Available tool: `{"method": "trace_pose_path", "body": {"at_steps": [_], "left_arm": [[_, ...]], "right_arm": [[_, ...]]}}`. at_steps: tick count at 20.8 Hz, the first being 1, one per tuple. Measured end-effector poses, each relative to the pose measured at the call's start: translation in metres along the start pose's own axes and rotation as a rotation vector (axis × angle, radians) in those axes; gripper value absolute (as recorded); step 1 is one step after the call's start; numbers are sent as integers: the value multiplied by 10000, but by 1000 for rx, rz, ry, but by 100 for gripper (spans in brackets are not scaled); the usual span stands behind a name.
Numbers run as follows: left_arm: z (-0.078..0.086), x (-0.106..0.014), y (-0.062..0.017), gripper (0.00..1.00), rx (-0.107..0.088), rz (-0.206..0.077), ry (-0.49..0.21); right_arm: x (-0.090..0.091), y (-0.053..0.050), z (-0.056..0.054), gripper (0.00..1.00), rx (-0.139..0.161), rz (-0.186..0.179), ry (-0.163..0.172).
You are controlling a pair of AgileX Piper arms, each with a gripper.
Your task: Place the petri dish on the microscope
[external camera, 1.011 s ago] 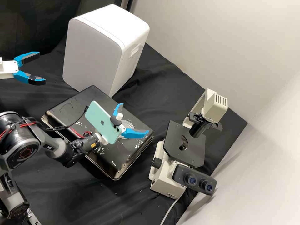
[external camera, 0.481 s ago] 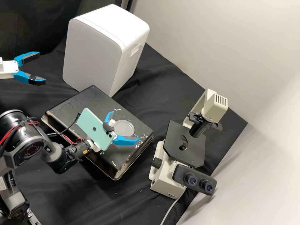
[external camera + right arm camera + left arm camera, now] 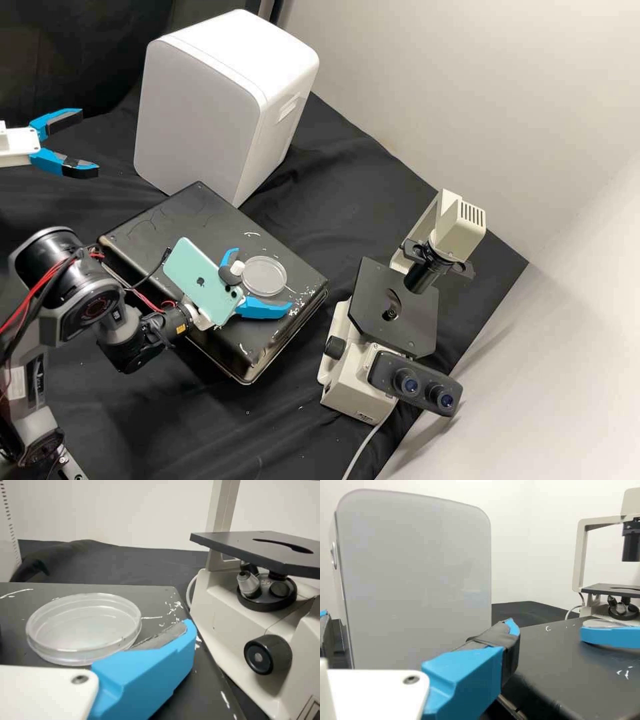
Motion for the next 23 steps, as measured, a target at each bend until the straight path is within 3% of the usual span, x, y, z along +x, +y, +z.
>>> {"method": "trace_pose_path", "body": {"at_steps": [14, 15, 23], "left_arm": [[0, 0, 0, 100, 0, 0, 0], [0, 0, 0, 100, 0, 0, 0], [1, 5, 2, 100, 0, 1, 0]], "right_arm": [[183, -35, 11, 100, -5, 18, 2], [185, -38, 6, 0, -5, 18, 3], [193, -71, 30, 0, -5, 10, -6]]}}
